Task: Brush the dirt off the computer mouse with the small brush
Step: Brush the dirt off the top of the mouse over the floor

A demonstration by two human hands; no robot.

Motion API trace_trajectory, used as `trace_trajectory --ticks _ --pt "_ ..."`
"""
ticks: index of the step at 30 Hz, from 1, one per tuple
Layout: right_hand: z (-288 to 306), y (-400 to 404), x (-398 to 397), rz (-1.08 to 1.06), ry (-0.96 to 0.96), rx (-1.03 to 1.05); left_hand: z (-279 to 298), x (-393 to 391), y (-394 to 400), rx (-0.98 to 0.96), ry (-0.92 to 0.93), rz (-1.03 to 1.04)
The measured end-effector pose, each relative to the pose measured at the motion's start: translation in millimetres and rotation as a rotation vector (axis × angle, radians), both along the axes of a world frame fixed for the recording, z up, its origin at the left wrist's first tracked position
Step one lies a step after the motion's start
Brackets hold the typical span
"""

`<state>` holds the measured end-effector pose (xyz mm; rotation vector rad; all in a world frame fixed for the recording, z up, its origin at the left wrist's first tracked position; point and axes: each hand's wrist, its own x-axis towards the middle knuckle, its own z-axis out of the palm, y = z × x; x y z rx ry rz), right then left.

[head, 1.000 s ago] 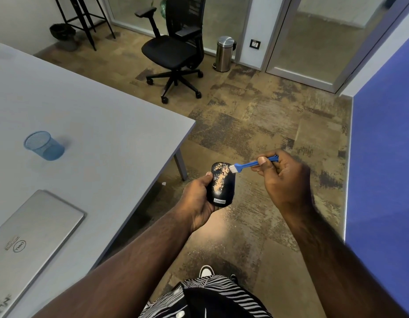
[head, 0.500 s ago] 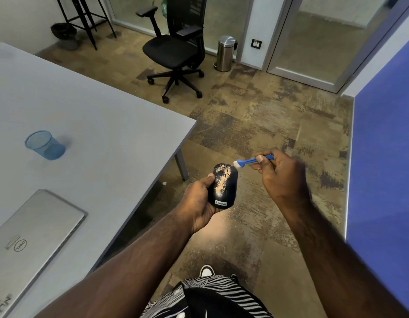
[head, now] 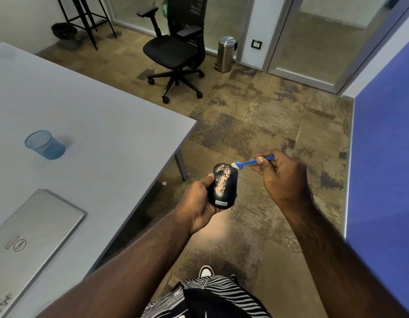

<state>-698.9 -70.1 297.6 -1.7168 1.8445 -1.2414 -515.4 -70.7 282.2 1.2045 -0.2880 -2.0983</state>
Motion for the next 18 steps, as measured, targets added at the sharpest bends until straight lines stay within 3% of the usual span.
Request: trace_trajectory --ticks 4,12,18 --pt "-1.2 0.6 -5.3 -0.061 0.056 -0.015 -3.5 1.0 1.3 -0.018 0.010 -0.015" --pt "20.6 16.6 -6.1 0.034 -0.273 -0.068 -10.4 2.7 1.7 -0.005 0.095 0.026" --pt "28.9 45.7 9.1 0.156 -0.299 -0.071 -9.8 -0.4 0.1 0.013 0.164 0.089"
